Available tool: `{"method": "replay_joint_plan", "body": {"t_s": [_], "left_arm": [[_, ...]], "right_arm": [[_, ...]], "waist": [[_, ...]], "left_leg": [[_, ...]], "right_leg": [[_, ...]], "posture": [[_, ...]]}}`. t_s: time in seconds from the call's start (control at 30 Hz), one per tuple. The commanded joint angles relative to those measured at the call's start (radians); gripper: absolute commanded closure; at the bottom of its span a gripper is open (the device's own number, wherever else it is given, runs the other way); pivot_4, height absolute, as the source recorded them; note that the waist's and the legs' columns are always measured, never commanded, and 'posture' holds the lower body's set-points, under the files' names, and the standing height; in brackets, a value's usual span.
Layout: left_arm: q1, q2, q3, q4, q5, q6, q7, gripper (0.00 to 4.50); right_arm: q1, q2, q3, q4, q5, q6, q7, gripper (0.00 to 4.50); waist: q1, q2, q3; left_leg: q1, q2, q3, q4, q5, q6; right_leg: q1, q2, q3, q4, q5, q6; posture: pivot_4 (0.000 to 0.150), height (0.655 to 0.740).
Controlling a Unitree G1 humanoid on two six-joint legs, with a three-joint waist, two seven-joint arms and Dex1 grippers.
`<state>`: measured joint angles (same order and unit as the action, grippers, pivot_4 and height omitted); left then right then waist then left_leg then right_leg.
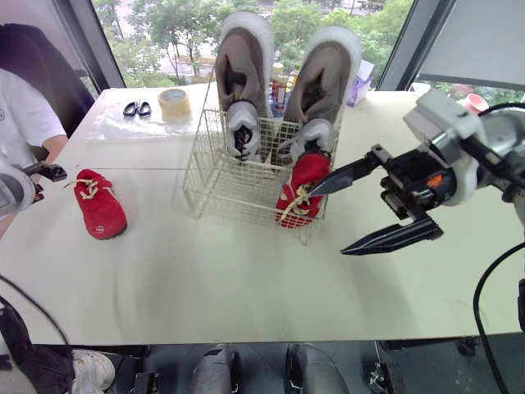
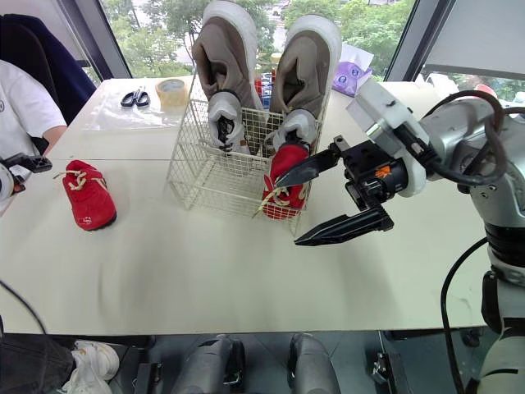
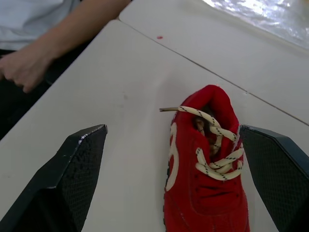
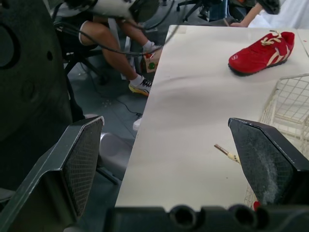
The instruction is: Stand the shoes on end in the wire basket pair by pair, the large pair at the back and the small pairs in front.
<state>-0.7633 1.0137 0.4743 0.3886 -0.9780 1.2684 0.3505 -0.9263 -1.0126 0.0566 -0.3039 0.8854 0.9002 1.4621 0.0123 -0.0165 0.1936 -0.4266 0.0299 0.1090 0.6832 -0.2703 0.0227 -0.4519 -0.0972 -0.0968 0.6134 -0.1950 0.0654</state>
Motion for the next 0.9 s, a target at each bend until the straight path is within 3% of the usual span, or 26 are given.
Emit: {"method": "replay_joint_plan", "body": {"t_s": [0.03,0.23,0.27,0.33,0.57,0.73,0.83,0.9], "left_arm": [[-0.074,0.037,-0.071,0.131,0.131,-0.015,-0.099,0.0],[-0.228,-0.004,-0.29,0.484,0.4,-0.186,-0.383,0.0],[-0.253,-0.023,-0.319,0.552,0.442,-0.226,-0.438,0.25],[-0.282,-0.056,-0.37,0.679,0.533,-0.328,-0.511,0.83],[-0.346,-0.068,-0.358,0.831,0.66,-0.412,-0.59,4.42],[-0.427,-0.021,-0.286,0.766,0.652,-0.336,-0.59,4.42],[-0.439,-0.016,-0.156,0.554,0.604,-0.265,-0.469,4.42],[-0.329,-0.051,-0.129,0.279,0.615,-0.217,-0.417,4.42]], "right_arm": [[0.023,-0.022,-0.046,-0.041,0.001,-0.011,-0.01,0.02],[0.047,-0.012,-0.099,-0.075,0.06,0.036,-0.078,0.02],[0.049,-0.012,-0.104,-0.075,0.066,0.041,-0.088,0.0],[0.054,-0.013,-0.108,-0.076,0.063,0.043,-0.105,0.0],[0.089,-0.032,-0.162,-0.109,0.11,0.08,-0.166,0.0],[0.117,-0.028,-0.169,-0.107,0.11,0.078,-0.189,0.0],[0.11,-0.011,-0.169,-0.075,0.104,0.072,-0.204,0.0],[0.089,0.019,-0.172,-0.045,0.116,0.076,-0.235,0.0]], "waist": [[-0.001,0.0,0.0],[0.001,0.0,0.0],[0.002,0.0,0.0],[0.004,-0.001,-0.001],[-0.003,0.0,-0.002],[-0.004,-0.002,0.0],[-0.005,-0.007,0.002],[-0.004,-0.008,0.001]], "left_leg": [[0.0,0.0,0.001,0.0,0.0,0.0],[-0.001,0.0,0.002,-0.001,0.001,-0.001],[-0.001,0.0,0.003,-0.001,0.001,-0.001],[-0.001,0.0,0.003,0.0,0.001,-0.001],[0.0,0.001,0.003,0.0,-0.002,0.004],[-0.001,0.002,0.003,0.0,-0.001,0.003],[-0.003,0.002,0.003,0.0,-0.001,0.003],[-0.005,0.002,0.002,0.001,-0.001,0.003]], "right_leg": [[0.0,0.0,0.0,0.0,0.0,0.0],[-0.003,0.0,0.001,0.002,0.0,0.0],[-0.003,0.0,0.001,0.002,0.0,0.0],[-0.003,0.0,0.001,0.001,0.0,0.0],[-0.006,0.0,0.002,0.006,0.0,0.0],[-0.007,0.0,0.002,0.008,0.001,-0.001],[-0.009,0.0,0.002,0.007,0.001,-0.001],[-0.01,0.0,0.002,0.006,0.001,-0.001]], "posture": [[0.15,0.74],[0.15,0.74],[0.15,0.74],[0.15,0.74],[0.15,0.74],[0.15,0.74],[0.15,0.74],[0.15,0.74]]}}
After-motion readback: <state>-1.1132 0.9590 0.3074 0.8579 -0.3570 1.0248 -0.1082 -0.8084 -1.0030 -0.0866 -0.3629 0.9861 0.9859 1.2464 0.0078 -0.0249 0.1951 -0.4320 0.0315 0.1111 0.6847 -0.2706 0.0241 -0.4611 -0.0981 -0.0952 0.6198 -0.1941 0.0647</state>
